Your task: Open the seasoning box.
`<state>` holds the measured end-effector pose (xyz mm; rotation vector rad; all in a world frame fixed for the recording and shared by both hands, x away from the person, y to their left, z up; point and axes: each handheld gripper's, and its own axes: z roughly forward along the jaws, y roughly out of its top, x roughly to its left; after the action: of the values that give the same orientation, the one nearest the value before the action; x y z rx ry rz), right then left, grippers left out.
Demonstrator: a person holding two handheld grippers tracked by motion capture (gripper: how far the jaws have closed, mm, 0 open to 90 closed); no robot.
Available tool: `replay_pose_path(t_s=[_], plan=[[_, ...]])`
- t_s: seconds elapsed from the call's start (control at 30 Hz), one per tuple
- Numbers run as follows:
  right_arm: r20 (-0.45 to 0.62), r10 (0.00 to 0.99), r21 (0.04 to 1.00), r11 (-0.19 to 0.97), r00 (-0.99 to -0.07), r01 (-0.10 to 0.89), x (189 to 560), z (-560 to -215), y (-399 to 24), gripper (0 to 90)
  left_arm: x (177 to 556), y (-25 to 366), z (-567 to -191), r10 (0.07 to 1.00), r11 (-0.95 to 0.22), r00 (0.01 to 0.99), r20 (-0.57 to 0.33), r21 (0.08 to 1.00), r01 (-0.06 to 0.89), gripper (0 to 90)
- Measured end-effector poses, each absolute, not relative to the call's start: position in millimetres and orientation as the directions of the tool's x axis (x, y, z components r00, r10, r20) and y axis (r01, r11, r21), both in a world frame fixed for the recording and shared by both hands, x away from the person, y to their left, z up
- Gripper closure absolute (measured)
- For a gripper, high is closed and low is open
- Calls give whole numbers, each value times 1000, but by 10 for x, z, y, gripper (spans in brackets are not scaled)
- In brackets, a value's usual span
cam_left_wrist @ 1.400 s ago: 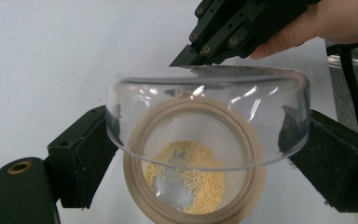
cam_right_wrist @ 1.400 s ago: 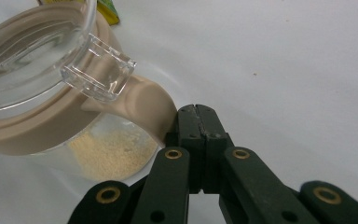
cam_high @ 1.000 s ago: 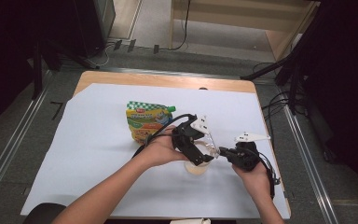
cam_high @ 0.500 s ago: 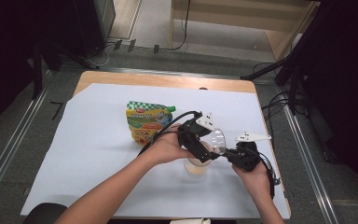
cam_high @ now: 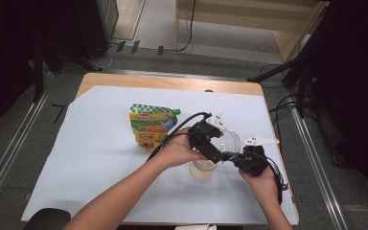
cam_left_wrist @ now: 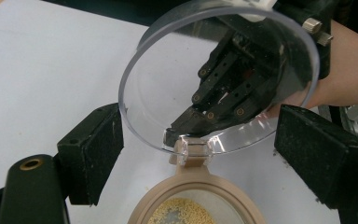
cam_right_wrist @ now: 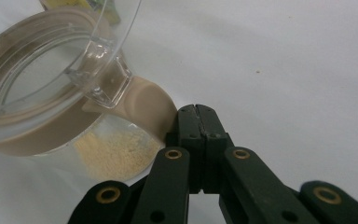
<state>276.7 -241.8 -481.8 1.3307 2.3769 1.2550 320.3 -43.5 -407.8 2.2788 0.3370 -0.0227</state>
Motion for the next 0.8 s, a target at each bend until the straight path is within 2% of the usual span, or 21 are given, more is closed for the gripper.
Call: replay_pose_path(t_s=[0.3, 0.63, 0.7, 0.8], plan=[[242, 766, 736, 256, -596, 627, 2714, -4754, -2445, 900, 3202, -356, -4018, 254, -635, 960, -116, 729, 256, 163], [230, 784, 755, 231, -577, 614, 2416, -4580, -2575, 864, 3183, -147, -3915, 254, -634, 951, -177, 711, 302, 169], [233, 778, 754, 235, -584, 614, 2345, -4571, -2561, 856, 3178, -100, -3896, 251, -636, 950, -187, 708, 307, 187], [247, 769, 745, 239, -590, 623, 2236, -4576, -2526, 841, 3159, -7, -3869, 229, -617, 951, -210, 724, 308, 308]])
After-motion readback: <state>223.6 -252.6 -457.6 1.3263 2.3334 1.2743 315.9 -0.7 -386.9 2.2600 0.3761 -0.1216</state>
